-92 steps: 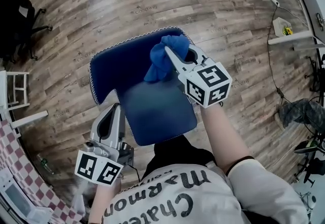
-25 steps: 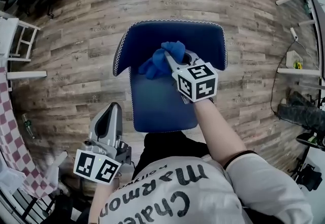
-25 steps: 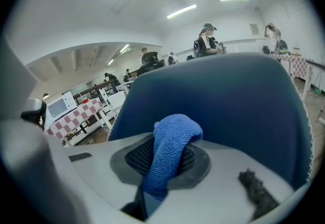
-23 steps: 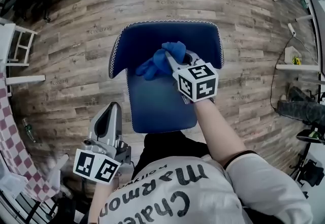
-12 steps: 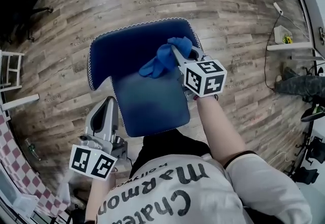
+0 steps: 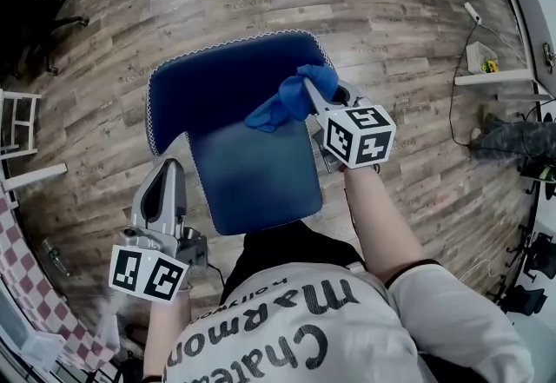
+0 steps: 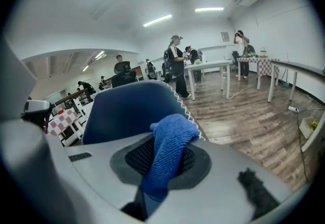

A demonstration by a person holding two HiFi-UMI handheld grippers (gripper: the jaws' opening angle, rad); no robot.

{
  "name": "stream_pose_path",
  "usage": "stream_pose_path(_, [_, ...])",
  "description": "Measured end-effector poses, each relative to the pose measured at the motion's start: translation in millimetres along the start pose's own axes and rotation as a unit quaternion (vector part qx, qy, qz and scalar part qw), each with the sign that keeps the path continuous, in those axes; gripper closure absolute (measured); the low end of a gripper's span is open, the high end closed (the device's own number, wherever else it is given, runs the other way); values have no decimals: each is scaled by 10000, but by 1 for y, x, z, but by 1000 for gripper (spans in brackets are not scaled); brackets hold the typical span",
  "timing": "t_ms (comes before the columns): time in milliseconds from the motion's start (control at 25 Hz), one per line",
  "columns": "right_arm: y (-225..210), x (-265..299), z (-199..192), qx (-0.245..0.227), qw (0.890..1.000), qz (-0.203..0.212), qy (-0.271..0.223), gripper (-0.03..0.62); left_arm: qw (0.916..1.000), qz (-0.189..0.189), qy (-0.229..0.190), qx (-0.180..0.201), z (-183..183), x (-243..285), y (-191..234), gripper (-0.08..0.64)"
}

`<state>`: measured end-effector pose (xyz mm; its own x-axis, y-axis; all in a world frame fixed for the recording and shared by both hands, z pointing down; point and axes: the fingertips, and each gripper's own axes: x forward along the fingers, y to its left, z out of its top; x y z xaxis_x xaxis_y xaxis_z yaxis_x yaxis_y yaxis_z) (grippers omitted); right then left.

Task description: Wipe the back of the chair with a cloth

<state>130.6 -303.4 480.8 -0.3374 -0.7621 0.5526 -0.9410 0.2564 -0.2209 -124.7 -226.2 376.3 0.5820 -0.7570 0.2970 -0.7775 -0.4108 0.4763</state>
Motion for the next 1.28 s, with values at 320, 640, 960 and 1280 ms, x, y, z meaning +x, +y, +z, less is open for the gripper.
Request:
stream_pose_path(320, [86,43,-19,-456,9951,744,467,526,9984,540,-146,-115,-4,-46,17,552])
stream_pose_path(640, [208,84,-47,-1350,9689,1915,802,526,9906,1253,-394,-392,-18,-106,54,552])
stream_pose_path(960, [295,88,-102,-2003,9163,3206,1324,528,9832,1669,-438,-592,-31,-143,75,552])
stream_pose_path(1280, [240,118,-82,-1316,9585,2288,1080,526,9850,1575,-333,-622,-40,-142,76,552])
